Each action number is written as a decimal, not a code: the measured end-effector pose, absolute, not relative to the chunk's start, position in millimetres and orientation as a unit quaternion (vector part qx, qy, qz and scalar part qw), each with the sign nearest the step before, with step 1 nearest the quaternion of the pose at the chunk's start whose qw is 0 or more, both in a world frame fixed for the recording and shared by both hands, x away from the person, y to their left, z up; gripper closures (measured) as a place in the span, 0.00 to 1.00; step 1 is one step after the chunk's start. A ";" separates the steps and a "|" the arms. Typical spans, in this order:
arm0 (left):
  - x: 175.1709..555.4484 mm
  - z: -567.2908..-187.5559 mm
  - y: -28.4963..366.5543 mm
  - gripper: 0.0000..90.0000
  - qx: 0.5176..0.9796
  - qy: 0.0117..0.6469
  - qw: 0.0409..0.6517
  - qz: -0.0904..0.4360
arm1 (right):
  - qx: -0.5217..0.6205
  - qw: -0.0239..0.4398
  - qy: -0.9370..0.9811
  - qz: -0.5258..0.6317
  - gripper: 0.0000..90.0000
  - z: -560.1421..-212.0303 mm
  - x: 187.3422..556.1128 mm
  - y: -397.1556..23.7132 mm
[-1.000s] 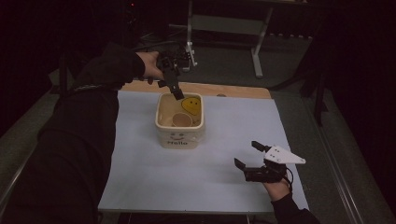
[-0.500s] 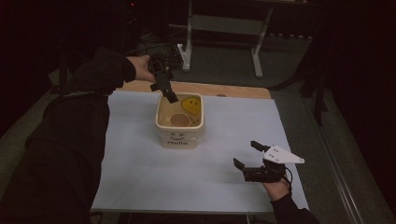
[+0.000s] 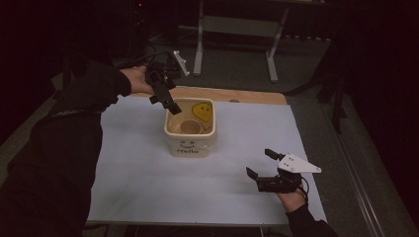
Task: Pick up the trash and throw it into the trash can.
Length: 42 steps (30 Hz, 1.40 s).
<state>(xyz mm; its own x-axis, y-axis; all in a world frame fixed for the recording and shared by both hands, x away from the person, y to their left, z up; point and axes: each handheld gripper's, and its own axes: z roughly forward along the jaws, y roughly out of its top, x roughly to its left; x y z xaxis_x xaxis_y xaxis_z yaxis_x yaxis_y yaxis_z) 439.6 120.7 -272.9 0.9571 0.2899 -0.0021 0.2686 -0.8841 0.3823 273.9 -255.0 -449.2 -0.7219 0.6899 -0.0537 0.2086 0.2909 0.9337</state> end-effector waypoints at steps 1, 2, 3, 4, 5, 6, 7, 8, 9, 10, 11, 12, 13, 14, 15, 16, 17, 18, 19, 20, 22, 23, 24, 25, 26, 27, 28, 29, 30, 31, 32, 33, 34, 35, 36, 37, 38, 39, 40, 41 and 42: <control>436.6 -274.3 123.3 0.00 0.969 0.148 0.195 0.031 | 0.291 0.232 0.770 0.519 0.11 -449.2 274.2 -254.8; 434.4 -275.5 125.5 0.00 0.968 0.148 0.200 0.027 | 0.291 0.232 0.769 0.519 0.11 -449.3 274.3 -254.4; 432.4 -276.3 127.8 0.00 0.967 0.150 0.204 0.028 | 0.291 0.232 0.770 0.519 0.11 -449.3 274.4 -254.1; 430.8 -277.0 130.1 0.00 0.966 0.148 0.208 0.027 | 0.290 0.231 0.770 0.519 0.11 -449.3 274.5 -253.9; 428.6 -278.3 132.2 0.00 0.965 0.151 0.212 0.024 | 0.290 0.232 0.770 0.518 0.11 -449.5 274.6 -253.6; 426.2 -279.3 134.1 0.00 0.966 0.149 0.211 0.027 | 0.290 0.231 0.771 0.518 0.11 -449.5 274.8 -253.5; 424.2 -281.0 136.0 0.00 0.965 0.149 0.214 0.023 | 0.291 0.230 0.771 0.518 0.11 -449.5 274.9 -253.3; 422.8 -282.8 137.7 0.00 0.966 0.147 0.212 0.025 | 0.291 0.230 0.771 0.517 0.11 -449.6 275.0 -253.2; 420.3 -284.8 139.2 0.00 0.966 0.148 0.212 0.026 | 0.291 0.231 0.771 0.518 0.11 -449.6 275.1 -253.2; 418.3 -286.6 141.0 0.00 0.966 0.146 0.214 0.022 | 0.291 0.230 0.771 0.518 0.11 -449.6 275.2 -253.1; 416.5 -288.6 142.9 0.00 0.964 0.148 0.218 0.023 | 0.291 0.231 0.771 0.517 0.11 -449.6 275.2 -252.9; 414.6 -290.4 144.9 0.00 0.964 0.149 0.220 0.020 | 0.290 0.231 0.771 0.518 0.11 -449.6 275.2 -252.8; 413.1 -292.5 147.2 0.00 0.963 0.151 0.225 0.017 | 0.290 0.230 0.771 0.518 0.11 -449.6 275.3 -252.8; 411.6 -294.3 149.5 0.00 0.961 0.153 0.229 0.019 | 0.290 0.231 0.771 0.518 0.11 -449.7 275.3 -252.6; 409.7 -296.2 151.6 0.00 0.961 0.154 0.231 0.016 | 0.290 0.231 0.771 0.518 0.11 -449.7 275.3 -252.5; 407.9 -298.0 153.5 0.00 0.960 0.155 0.232 0.018 | 0.290 0.231 0.771 0.518 0.11 -449.7 275.2 -252.5; 406.3 -299.3 154.7 0.00 0.960 0.155 0.232 0.020 | 0.290 0.232 0.771 0.517 0.11 -449.6 275.2 -252.6; 403.9 -301.1 157.0 0.00 0.960 0.154 0.234 0.016 | 0.289 0.232 0.771 0.517 0.11 -449.6 275.2 -252.6; 402.0 -302.6 158.6 0.00 0.958 0.158 0.238 0.016 | 0.289 0.231 0.771 0.518 0.11 -449.7 275.3 -252.6; 400.3 -304.0 160.3 0.00 0.958 0.158 0.240 0.017 | 0.290 0.230 0.772 0.517 0.11 -449.7 275.3 -252.4; 396.8 -306.8 163.5 0.00 0.957 0.159 0.243 0.017 | 0.290 0.230 0.772 0.517 0.11 -449.9 275.4 -252.3; 395.4 -308.0 164.5 0.00 0.957 0.160 0.243 0.016 | 0.290 0.230 0.772 0.516 0.11 -449.7 275.3 -252.1; 392.9 -310.6 166.1 0.00 0.957 0.158 0.243 0.013 | 0.289 0.230 0.772 0.517 0.11 -449.5 275.2 -252.2; 390.4 -313.0 167.0 0.00 0.957 0.158 0.243 0.017 | 0.289 0.231 0.772 0.517 0.11 -449.5 275.1 -252.1; 388.0 -315.6 168.3 0.00 0.957 0.157 0.245 0.016 | 0.288 0.232 0.772 0.516 0.11 -449.4 275.1 -252.2; 385.7 -318.2 169.6 0.00 0.955 0.159 0.249 0.013 | 0.288 0.231 0.772 0.517 0.11 -449.4 275.1 -252.4; 384.2 -319.7 170.6 0.00 0.955 0.160 0.249 0.015 | 0.288 0.232 0.772 0.517 0.11 -449.3 275.1 -252.6; 380.8 -323.0 172.0 0.00 0.954 0.159 0.255 0.014 | 0.288 0.232 0.772 0.516 0.11 -449.3 275.1 -252.6; 378.1 -325.7 173.0 0.00 0.953 0.159 0.258 0.010 | 0.288 0.232 0.772 0.517 0.11 -449.3 275.1 -252.7; 375.4 -328.8 173.9 0.00 0.952 0.159 0.261 0.008 | 0.288 0.232 0.772 0.517 0.11 -449.3 275.1 -252.7; 372.6 -331.8 174.6 0.00 0.953 0.155 0.259 0.010 | 0.288 0.233 0.772 0.516 0.11 -449.3 275.1 -252.6; 369.7 -335.4 175.2 0.00 0.953 0.155 0.258 0.012 | 0.288 0.232 0.772 0.517 0.11 -449.4 275.2 -252.5; 367.5 -338.3 176.2 0.00 0.954 0.153 0.258 0.013 | 0.289 0.232 0.772 0.516 0.11 -449.4 275.1 -252.3; 364.9 -340.8 177.2 0.00 0.952 0.155 0.262 0.013 | 0.289 0.232 0.772 0.516 0.11 -449.4 275.2 -252.1; 362.4 -342.8 178.5 0.00 0.950 0.156 0.269 0.013 | 0.288 0.232 0.773 0.516 0.11 -449.4 275.2 -252.0; 360.1 -344.4 179.8 0.00 0.948 0.160 0.277 0.011 | 0.288 0.232 0.773 0.516 0.11 -449.4 275.1 -251.8; 357.3 -345.9 180.9 0.00 0.946 0.162 0.282 0.012 | 0.288 0.232 0.773 0.516 0.11 -449.3 275.0 -251.7; 354.5 -347.5 181.7 0.00 0.943 0.162 0.290 0.011 | 0.288 0.232 0.773 0.515 0.11 -449.4 275.0 -251.7; 351.5 -349.7 182.6 0.00 0.941 0.166 0.293 0.014 | 0.288 0.233 0.773 0.515 0.11 -449.4 275.1 -251.7; 349.7 -351.5 183.1 0.00 0.940 0.167 0.296 0.014 | 0.288 0.232 0.773 0.515 0.11 -449.5 275.2 -251.7; 346.9 -354.3 183.2 0.00 0.939 0.169 0.300 0.013 | 0.289 0.232 0.773 0.515 0.11 -449.5 275.2 -251.7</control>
